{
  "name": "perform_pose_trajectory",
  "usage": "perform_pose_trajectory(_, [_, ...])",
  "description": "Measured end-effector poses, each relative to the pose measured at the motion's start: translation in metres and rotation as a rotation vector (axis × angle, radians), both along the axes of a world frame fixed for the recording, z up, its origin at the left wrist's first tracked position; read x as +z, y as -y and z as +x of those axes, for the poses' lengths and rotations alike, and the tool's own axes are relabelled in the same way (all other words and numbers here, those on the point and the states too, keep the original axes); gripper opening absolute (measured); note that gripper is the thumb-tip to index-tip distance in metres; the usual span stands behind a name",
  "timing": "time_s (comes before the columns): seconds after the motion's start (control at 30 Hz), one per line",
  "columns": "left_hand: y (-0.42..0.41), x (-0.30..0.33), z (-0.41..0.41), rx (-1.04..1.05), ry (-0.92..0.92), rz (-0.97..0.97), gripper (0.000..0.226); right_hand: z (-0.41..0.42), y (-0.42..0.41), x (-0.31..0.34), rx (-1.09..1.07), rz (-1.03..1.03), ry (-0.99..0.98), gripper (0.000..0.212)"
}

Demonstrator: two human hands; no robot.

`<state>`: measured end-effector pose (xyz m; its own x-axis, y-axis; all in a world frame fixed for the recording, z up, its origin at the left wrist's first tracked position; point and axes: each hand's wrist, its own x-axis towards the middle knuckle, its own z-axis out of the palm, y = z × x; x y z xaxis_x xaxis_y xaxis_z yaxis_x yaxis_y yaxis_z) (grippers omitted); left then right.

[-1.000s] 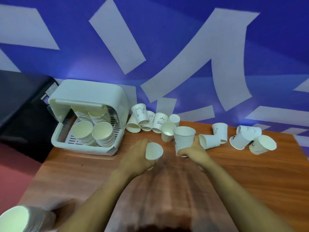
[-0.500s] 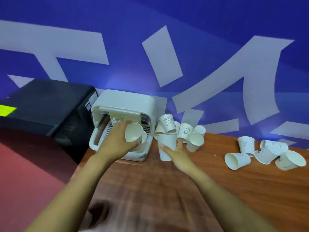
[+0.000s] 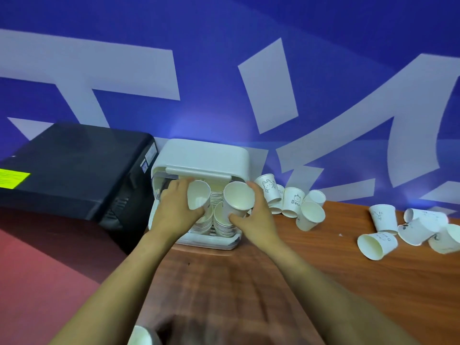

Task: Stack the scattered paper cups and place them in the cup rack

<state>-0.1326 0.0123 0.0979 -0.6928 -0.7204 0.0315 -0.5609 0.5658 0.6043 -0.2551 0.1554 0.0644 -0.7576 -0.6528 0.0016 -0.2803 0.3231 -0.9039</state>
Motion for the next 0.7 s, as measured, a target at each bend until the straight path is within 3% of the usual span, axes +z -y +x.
perform_pose_trajectory(0.2, [0.007,-0.023,-0.009,-0.050,0.005,0.050,0.069,0.000,0.011,-0.011,-0.026,0.026,-0.081,0.078])
perform_pose_trajectory(0.37, [0.010,-0.036,-0.014,-0.049,0.066,0.055,0.073,-0.004,0.013,-0.030,-0.025,0.162,-0.132,0.083])
perform_pose_trajectory(0.57, [0.010,-0.059,-0.011,-0.105,0.291,0.157,0.101,-0.010,0.005,-0.050,0.095,0.357,-0.054,0.094])
perform_pose_trajectory(0.7, [0.003,-0.057,-0.011,-0.087,0.290,0.117,0.103,-0.018,-0.004,-0.048,0.169,0.362,-0.001,0.093])
